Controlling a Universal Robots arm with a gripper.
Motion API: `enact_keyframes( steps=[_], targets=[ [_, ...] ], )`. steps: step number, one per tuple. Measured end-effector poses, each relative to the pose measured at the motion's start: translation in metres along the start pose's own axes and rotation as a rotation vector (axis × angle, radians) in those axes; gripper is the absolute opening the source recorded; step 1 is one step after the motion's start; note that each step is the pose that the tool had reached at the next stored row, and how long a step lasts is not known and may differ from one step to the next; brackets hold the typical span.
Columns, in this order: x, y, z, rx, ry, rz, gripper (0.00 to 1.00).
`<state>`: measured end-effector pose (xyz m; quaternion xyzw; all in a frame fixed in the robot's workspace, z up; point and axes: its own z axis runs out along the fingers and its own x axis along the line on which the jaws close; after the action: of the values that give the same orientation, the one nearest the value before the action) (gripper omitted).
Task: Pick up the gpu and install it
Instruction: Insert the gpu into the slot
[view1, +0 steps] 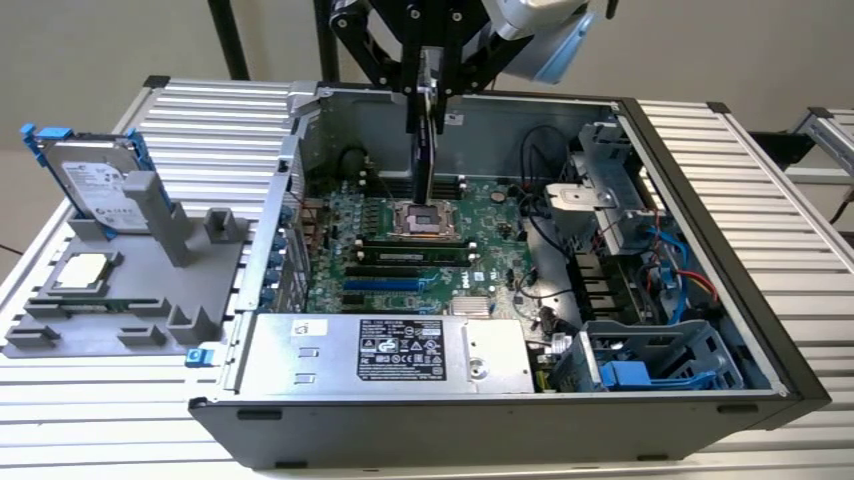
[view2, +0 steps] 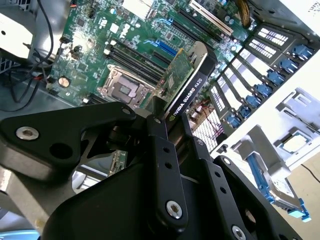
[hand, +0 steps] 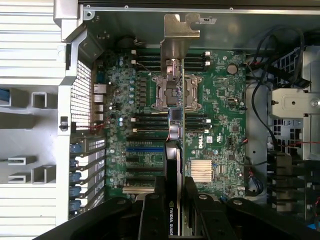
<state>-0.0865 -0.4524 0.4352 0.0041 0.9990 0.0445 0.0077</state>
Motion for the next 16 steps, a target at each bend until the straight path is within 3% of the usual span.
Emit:
enact_keyframes(
  steps=[16],
  targets=[
    [-0.0004,0.0,0.0,-0.0001,0.0001,-0.002,0.0]
  ],
)
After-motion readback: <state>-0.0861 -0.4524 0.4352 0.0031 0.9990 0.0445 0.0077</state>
